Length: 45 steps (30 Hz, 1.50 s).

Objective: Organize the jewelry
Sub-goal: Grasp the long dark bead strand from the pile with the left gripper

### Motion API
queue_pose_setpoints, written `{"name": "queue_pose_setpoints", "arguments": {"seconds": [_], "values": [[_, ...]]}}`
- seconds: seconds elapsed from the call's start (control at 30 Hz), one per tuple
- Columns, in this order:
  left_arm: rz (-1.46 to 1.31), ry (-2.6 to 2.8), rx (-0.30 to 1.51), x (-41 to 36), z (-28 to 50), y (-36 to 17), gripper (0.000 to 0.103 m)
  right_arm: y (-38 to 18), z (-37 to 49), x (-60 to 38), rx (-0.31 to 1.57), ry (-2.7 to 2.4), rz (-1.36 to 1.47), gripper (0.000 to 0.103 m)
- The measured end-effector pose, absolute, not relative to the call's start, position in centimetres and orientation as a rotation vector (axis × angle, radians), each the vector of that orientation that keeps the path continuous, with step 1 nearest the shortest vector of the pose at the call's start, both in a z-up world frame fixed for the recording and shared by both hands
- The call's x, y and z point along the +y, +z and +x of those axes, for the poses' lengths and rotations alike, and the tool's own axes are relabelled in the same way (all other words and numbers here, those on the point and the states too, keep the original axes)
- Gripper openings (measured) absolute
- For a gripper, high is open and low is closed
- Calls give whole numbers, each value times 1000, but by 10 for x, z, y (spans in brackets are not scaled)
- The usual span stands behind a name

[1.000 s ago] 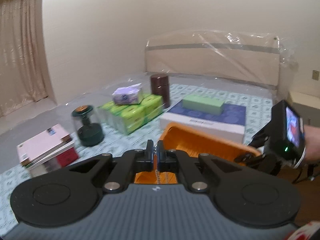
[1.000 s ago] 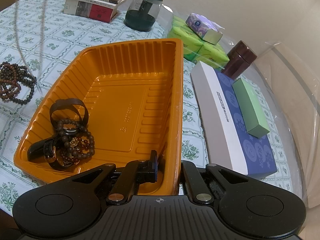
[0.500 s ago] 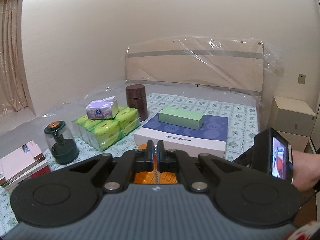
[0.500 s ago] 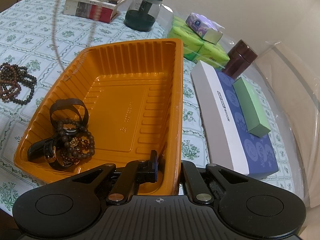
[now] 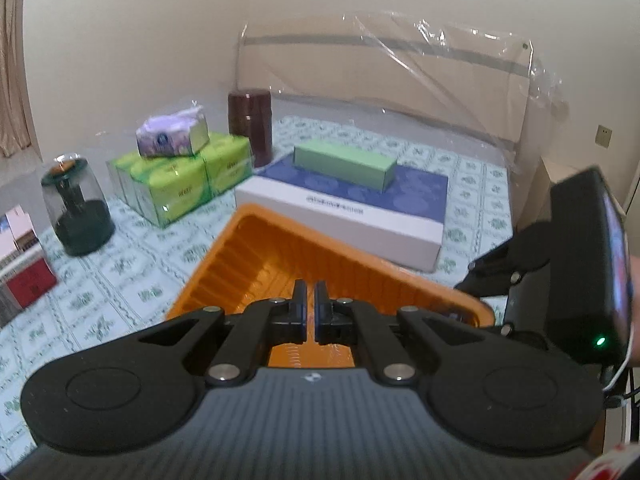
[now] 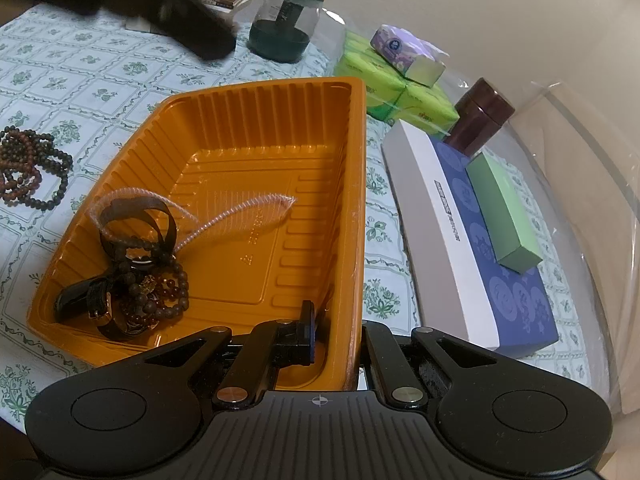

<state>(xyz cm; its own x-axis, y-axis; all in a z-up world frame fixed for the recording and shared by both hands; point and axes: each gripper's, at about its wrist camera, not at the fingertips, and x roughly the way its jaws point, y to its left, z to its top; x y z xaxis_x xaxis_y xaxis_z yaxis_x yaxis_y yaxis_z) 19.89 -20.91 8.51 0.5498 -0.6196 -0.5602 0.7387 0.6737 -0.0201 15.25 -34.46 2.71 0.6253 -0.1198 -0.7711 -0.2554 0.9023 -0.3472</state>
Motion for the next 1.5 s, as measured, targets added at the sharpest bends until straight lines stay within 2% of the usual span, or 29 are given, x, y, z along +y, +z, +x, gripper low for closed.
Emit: {"name": "queue_pose_setpoints", "arguments": {"seconds": [0.2, 0.37, 0.57, 0.7, 0.77, 1.0, 1.13, 1.37, 1.5], "values": [[213, -805, 567, -204, 200, 84, 5, 27, 153, -345, 900, 81, -453, 5], [173, -737, 538, -170, 199, 91, 11, 27, 152, -345, 898, 81, -454, 5], [132, -574, 523, -93, 193, 92, 26, 28, 151, -346, 896, 81, -458, 5], [124, -438, 544, -37, 183, 81, 30, 28, 151, -346, 896, 80, -458, 5], [123, -378, 558, -12, 174, 73, 37, 27, 151, -346, 895, 79, -459, 5], [134, -239, 597, 36, 140, 30, 49, 27, 151, -346, 898, 75, -462, 5], [204, -258, 609, 29, 115, 2, 49, 27, 151, -345, 899, 73, -464, 5], [412, -398, 652, -21, 100, -43, 31, 26, 151, -344, 903, 71, -469, 5], [501, -434, 647, -39, 104, -58, 27, 26, 151, -343, 903, 71, -468, 5]]}}
